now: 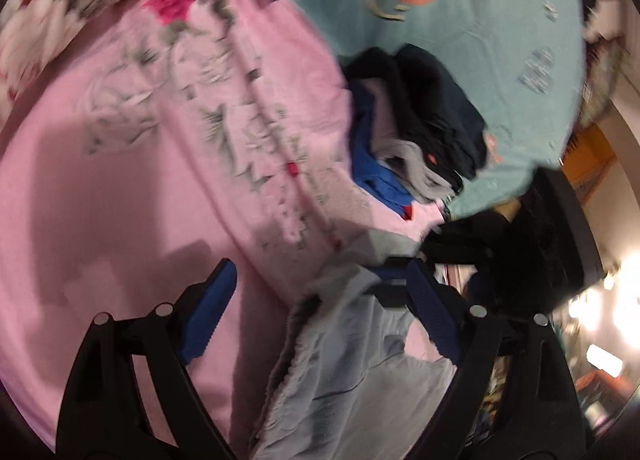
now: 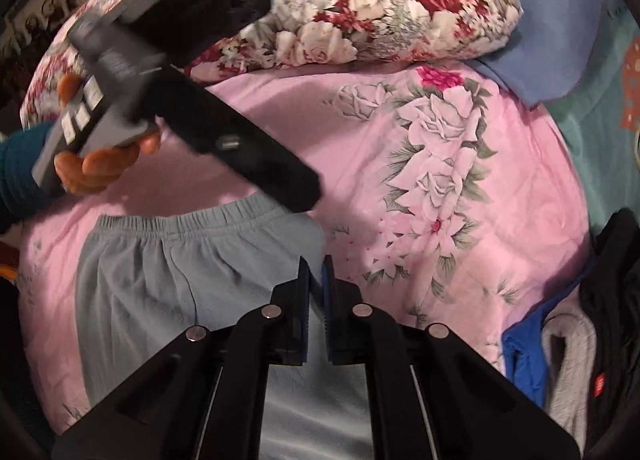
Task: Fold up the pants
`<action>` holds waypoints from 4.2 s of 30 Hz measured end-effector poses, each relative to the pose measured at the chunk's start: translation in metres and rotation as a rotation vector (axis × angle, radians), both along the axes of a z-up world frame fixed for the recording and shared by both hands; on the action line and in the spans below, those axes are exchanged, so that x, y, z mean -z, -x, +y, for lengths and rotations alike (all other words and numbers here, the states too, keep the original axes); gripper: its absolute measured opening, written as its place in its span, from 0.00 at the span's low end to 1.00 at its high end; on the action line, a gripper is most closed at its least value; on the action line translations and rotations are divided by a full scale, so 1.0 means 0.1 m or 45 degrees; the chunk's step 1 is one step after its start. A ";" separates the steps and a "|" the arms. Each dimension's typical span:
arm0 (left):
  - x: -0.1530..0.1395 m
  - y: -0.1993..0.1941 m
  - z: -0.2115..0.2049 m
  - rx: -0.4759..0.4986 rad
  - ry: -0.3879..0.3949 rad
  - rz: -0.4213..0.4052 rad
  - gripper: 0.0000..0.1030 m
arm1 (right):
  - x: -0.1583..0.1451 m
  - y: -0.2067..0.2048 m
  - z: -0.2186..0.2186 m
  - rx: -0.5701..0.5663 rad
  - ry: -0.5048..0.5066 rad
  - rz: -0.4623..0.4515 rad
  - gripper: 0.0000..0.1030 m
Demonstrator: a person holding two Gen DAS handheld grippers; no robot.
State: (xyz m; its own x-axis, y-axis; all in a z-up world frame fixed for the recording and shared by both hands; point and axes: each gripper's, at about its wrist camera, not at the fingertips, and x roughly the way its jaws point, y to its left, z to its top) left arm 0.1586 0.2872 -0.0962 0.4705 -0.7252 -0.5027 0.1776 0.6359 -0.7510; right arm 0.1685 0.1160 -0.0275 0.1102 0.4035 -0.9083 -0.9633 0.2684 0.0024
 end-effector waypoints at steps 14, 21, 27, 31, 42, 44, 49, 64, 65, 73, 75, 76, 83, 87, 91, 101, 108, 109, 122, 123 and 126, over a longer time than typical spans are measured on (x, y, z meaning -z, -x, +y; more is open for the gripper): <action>0.10 0.03 -0.37 0.416 -0.190 -0.207 0.86 | 0.04 -0.02 -0.02 -0.074 -0.072 0.034 0.06; 0.06 0.01 -0.48 0.430 -0.207 -0.287 0.68 | 0.03 -0.05 -0.09 -0.067 -0.105 0.063 0.06; 0.11 0.05 -0.57 0.471 -0.266 -0.279 0.14 | 0.07 -0.10 -0.08 -0.031 -0.101 0.093 0.17; 0.05 0.12 -0.53 0.412 -0.312 -0.322 0.14 | -0.15 -0.23 -0.33 0.059 -0.164 0.065 0.44; 0.05 0.08 -0.41 0.257 -0.420 -0.263 0.14 | 0.29 -0.68 -1.69 0.390 0.267 -0.121 0.44; 0.05 0.10 -0.38 0.235 -0.430 -0.249 0.14 | 0.34 -0.72 -1.77 0.418 0.239 -0.108 0.44; 0.04 0.13 -0.37 0.207 -0.462 -0.246 0.14 | 0.46 -0.82 -1.84 0.430 0.207 -0.048 0.44; 0.08 0.04 -0.54 0.144 -0.496 -0.230 0.14 | 0.33 -0.64 -1.73 0.407 0.261 -0.088 0.02; 0.06 0.07 -0.52 0.138 -0.494 -0.239 0.13 | 0.27 -0.60 -1.75 0.416 0.259 -0.105 0.02; -0.28 0.50 -0.39 0.104 -0.508 -0.348 0.13 | -0.24 0.06 -1.95 0.485 0.190 -0.253 0.02; -0.37 0.68 -0.39 0.108 -0.522 -0.379 0.13 | -0.31 0.32 -2.03 0.479 0.160 -0.255 0.02; -0.40 0.76 -0.39 0.114 -0.526 -0.387 0.13 | -0.36 0.49 -2.06 0.468 0.141 -0.254 0.02; -0.38 1.46 -0.59 0.238 -0.646 -0.406 0.13 | -0.39 1.25 -2.18 0.433 0.112 -0.288 0.07; -0.45 1.45 -0.63 0.172 -0.661 -0.407 0.13 | -0.20 1.28 -2.09 0.474 0.153 -0.392 0.47; -0.63 1.30 -0.56 0.099 -0.630 -0.417 0.13 | 0.08 1.20 -2.00 0.396 0.209 -0.427 0.47; -0.71 1.08 -0.57 0.082 -0.625 -0.417 0.13 | 0.38 0.62 -2.08 0.489 0.236 -0.404 0.46; -0.69 1.02 -0.50 0.060 -0.610 -0.398 0.13 | 0.54 0.60 -2.03 0.414 0.291 -0.450 0.44; -0.69 1.02 -0.50 0.059 -0.610 -0.402 0.13 | 0.54 0.58 -2.02 0.417 0.290 -0.453 0.44; -0.72 1.12 -0.43 0.066 -0.662 -0.407 0.15 | 0.01 0.64 -2.24 0.557 0.198 -0.418 0.01; -0.73 1.16 -0.43 0.076 -0.674 -0.414 0.16 | -0.07 0.74 -2.25 0.555 0.189 -0.418 0.01; -0.77 1.35 -0.42 0.095 -0.734 -0.443 0.20 | -0.23 1.09 -2.24 0.524 0.190 -0.434 0.01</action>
